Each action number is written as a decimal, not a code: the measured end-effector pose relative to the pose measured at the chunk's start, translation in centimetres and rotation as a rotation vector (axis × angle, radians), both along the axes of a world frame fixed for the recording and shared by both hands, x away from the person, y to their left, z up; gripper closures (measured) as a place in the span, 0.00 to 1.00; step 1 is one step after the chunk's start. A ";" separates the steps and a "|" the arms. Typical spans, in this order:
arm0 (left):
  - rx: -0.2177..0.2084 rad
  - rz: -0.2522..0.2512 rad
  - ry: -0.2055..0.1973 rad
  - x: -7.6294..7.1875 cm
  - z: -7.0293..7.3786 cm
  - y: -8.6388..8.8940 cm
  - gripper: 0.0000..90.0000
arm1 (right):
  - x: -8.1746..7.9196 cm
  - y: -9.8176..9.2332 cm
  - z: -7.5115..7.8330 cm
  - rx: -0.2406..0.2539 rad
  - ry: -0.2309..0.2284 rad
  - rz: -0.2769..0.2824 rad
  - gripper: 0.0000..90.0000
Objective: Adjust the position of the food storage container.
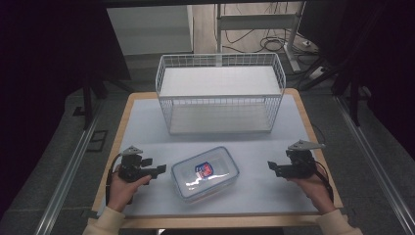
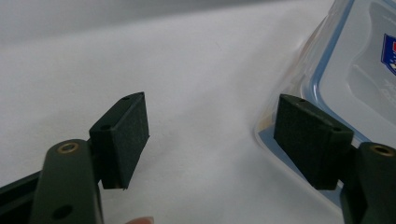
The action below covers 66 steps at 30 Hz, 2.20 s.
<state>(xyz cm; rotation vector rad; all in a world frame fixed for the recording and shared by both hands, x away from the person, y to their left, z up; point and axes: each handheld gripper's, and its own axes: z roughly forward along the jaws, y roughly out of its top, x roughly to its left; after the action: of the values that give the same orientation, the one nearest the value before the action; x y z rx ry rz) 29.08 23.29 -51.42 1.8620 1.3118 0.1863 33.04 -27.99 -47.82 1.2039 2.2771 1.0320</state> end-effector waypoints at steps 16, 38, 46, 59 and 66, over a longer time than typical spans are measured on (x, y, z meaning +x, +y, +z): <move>0.007 0.012 -0.027 -1.4 1.0 0.2 0.29 | 0.0 0.3 0.7 -0.048 0.020 0.037 0.20; -0.076 -0.027 -0.078 -2.2 3.8 0.2 0.28 | -0.1 0.1 0.8 -0.017 0.058 0.083 0.20; -0.064 -0.128 -0.125 -3.6 5.9 -2.2 0.26 | 0.0 -0.1 0.6 -0.001 0.071 0.071 0.20; -0.042 -0.338 -0.101 -5.9 6.9 -7.8 0.50 | -0.1 -0.3 0.9 0.009 0.062 0.066 0.20; 0.019 -0.429 -0.066 -7.3 5.7 -11.1 0.83 | -0.2 -0.3 0.9 0.009 0.064 0.064 0.20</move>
<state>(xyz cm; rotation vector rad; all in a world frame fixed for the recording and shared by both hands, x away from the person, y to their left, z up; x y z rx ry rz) 21.82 12.14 -45.73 2.0851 0.8430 0.0331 32.88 -28.32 -46.91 1.1911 2.3769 1.0414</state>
